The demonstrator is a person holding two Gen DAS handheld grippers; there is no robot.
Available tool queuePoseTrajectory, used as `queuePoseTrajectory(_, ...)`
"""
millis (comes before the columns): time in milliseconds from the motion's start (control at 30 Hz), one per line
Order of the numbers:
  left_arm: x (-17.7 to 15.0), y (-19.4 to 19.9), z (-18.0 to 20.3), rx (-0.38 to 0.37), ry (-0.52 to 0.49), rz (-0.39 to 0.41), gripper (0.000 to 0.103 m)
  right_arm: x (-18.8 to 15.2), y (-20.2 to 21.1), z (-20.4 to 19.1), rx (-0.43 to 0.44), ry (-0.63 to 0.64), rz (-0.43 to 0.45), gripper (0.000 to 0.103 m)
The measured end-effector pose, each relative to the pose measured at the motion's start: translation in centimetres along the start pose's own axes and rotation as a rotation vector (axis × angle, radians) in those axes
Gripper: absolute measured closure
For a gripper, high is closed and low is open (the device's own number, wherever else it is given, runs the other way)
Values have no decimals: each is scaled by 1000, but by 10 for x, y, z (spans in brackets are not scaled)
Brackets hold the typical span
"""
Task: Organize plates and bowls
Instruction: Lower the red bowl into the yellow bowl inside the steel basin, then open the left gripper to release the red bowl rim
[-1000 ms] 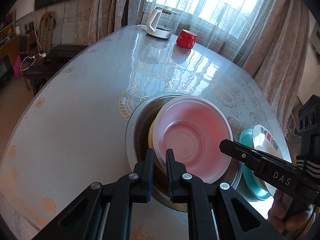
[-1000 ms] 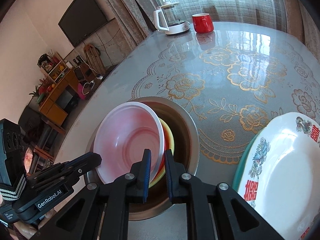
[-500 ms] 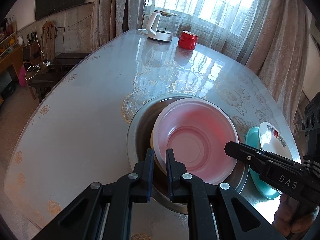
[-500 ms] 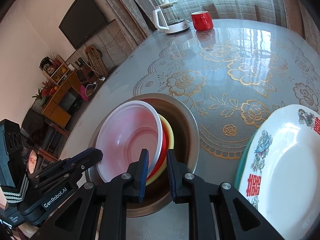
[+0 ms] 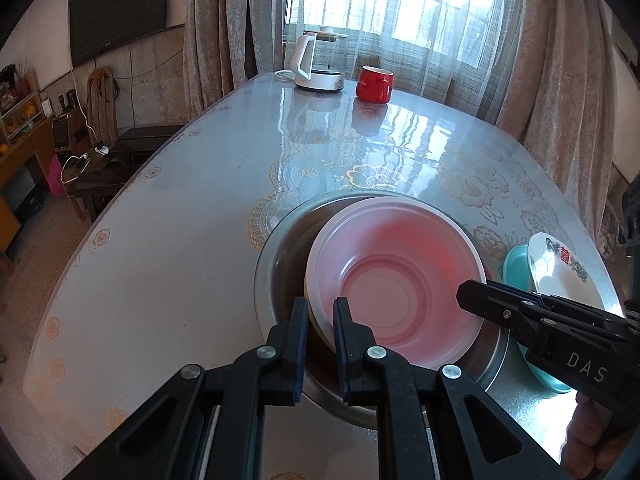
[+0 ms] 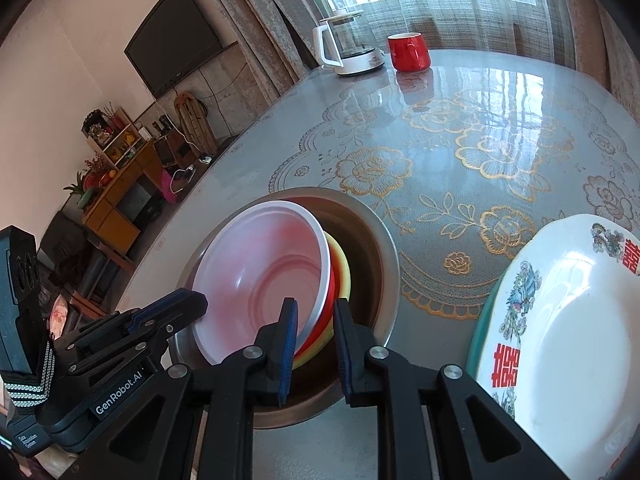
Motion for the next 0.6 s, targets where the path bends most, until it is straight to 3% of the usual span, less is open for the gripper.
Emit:
queuePoseTrajectory(333, -1, 4, 4, 20, -33, 15, 90, 1, -1, 5, 7, -52, -24, 88)
queuePoseTrajectory(600, -1, 7, 3, 16, -25, 21, 89, 4, 9, 9, -24, -40, 20, 83)
Point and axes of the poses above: each gripper's, at about its wrist camera, not at the fingertips, and y roughly against the way its jaws point, z to its right, x to its top, the point moved 5 cm from there along -y, roughly the way its jaws point, and after that the axes turned 9 degrees about z, right-handed, at the moved point
